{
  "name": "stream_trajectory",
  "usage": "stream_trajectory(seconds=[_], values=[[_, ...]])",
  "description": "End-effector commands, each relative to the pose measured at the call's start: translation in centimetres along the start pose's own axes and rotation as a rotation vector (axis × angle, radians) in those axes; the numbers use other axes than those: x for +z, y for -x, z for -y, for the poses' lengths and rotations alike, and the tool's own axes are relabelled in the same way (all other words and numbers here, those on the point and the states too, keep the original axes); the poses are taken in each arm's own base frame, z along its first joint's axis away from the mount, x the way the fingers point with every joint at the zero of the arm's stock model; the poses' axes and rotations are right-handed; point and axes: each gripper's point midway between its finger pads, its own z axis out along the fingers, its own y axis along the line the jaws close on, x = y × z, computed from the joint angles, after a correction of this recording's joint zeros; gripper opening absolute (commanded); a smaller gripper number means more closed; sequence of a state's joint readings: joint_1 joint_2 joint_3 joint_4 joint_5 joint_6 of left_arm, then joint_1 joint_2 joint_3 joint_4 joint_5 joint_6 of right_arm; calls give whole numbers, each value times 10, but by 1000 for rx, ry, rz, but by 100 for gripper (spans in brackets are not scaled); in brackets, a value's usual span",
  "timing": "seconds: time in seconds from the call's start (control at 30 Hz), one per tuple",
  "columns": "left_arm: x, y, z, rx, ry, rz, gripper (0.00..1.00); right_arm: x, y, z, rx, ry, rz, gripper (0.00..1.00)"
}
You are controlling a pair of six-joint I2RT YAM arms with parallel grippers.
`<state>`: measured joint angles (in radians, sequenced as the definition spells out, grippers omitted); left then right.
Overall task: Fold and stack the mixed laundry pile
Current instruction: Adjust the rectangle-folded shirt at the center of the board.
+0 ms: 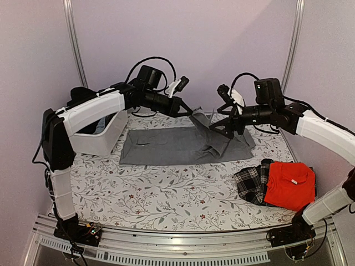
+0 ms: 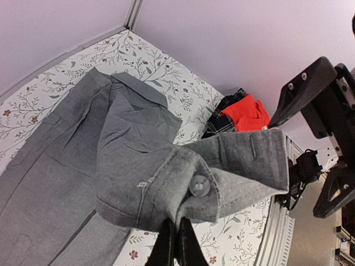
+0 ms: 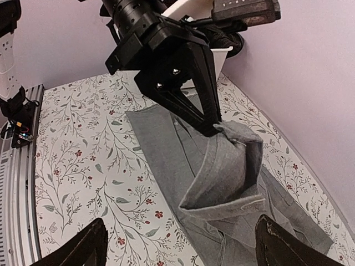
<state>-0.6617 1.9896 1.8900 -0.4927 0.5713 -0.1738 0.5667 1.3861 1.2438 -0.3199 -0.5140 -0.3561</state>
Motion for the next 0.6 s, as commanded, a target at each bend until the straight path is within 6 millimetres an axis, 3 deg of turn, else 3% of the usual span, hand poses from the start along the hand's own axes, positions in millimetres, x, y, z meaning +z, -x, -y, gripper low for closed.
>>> stream_trajectory(seconds=[0.0, 0.1, 0.17, 0.37, 0.47, 0.57], values=[[-2, 6, 0, -65, -28, 4, 0, 22, 3, 14, -74, -164, -61, 91], [-2, 8, 2, -64, -36, 6, 0, 35, 0, 33, -60, -265, -107, 87], [-4, 9, 4, -59, -37, 9, 0, 43, -2, 46, -45, -312, -139, 77], [-7, 12, 3, -41, -26, 18, 0, 59, 16, 61, -91, -342, -94, 14], [-11, 16, 2, -33, -3, 31, 0, 61, 25, 68, -123, -368, -67, 0], [-20, 22, -10, -44, 47, 57, 4, 67, 32, 77, -149, -386, -50, 0]])
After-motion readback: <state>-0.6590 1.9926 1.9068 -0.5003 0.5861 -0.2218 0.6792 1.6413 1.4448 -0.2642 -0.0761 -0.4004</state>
